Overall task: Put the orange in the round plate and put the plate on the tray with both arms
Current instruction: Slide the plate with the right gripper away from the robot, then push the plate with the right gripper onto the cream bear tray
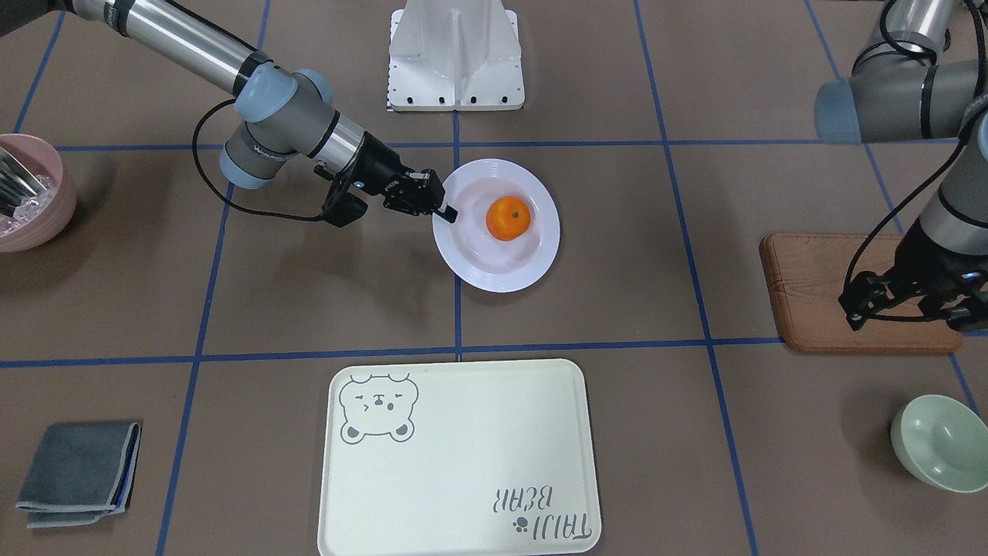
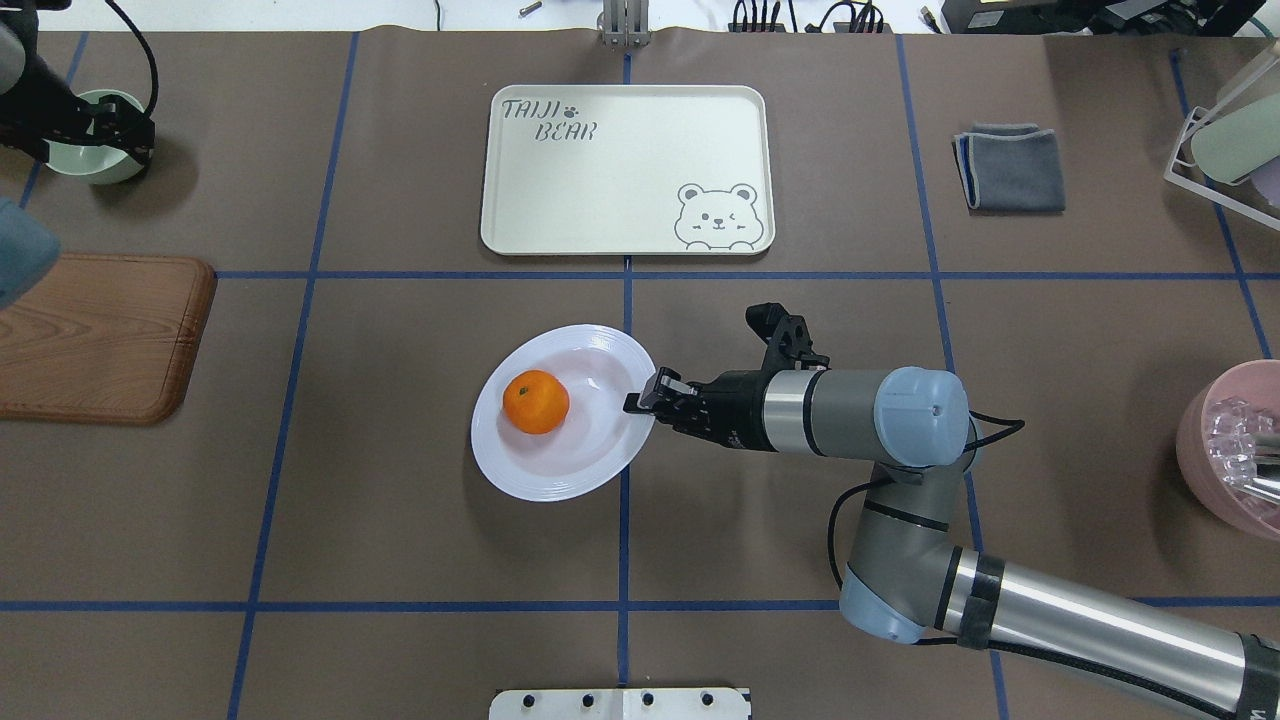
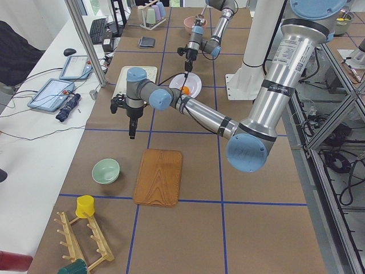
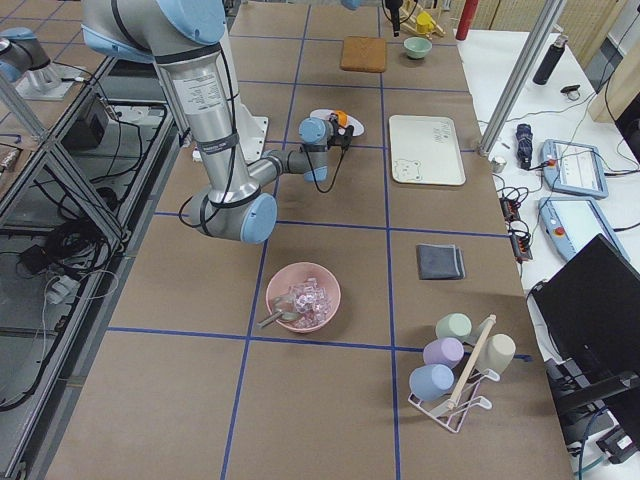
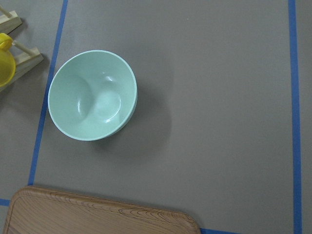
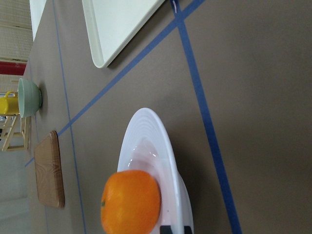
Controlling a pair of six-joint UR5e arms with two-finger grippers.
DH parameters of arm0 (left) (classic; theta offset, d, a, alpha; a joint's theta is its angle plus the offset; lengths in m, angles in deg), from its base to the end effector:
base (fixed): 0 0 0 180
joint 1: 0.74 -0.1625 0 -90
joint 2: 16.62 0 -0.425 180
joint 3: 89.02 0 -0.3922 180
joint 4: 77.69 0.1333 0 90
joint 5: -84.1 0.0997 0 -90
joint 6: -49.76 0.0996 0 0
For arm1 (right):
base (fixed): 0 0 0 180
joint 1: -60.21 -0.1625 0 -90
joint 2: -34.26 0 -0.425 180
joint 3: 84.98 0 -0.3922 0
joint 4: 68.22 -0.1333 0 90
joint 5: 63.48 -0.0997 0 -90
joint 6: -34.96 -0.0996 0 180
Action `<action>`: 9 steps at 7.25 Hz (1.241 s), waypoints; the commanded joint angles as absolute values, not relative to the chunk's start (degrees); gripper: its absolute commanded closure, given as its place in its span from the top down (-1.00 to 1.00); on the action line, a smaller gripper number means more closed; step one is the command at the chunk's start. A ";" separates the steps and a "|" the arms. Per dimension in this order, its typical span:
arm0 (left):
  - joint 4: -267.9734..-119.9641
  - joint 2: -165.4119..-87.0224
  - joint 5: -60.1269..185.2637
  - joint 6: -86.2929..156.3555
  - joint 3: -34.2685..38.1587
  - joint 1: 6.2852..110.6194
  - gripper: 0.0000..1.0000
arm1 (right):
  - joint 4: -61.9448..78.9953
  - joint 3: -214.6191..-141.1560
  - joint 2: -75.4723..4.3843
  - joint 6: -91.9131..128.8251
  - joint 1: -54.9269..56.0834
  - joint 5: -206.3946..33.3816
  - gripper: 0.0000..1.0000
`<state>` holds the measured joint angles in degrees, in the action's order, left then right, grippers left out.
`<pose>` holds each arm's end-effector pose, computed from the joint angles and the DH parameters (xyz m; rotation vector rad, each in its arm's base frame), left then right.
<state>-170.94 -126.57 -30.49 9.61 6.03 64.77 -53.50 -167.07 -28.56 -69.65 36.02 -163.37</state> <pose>0.1780 -0.6124 0.4288 0.1856 0.6152 -0.1581 -0.5492 -0.3741 0.3040 0.0064 -1.6623 0.3731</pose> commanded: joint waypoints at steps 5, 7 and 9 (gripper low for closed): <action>-170.85 -126.84 -29.63 9.68 5.63 64.74 0.97 | -57.85 -167.42 -26.47 -74.29 35.51 -152.83 -1.00; -170.94 -127.01 -29.63 9.60 5.37 64.74 0.97 | -52.89 -166.72 -23.50 -75.95 32.72 -147.61 -1.00; -170.85 -127.01 -29.63 9.60 5.20 64.73 0.97 | -38.83 -164.98 -16.48 -78.94 27.01 -147.51 -1.00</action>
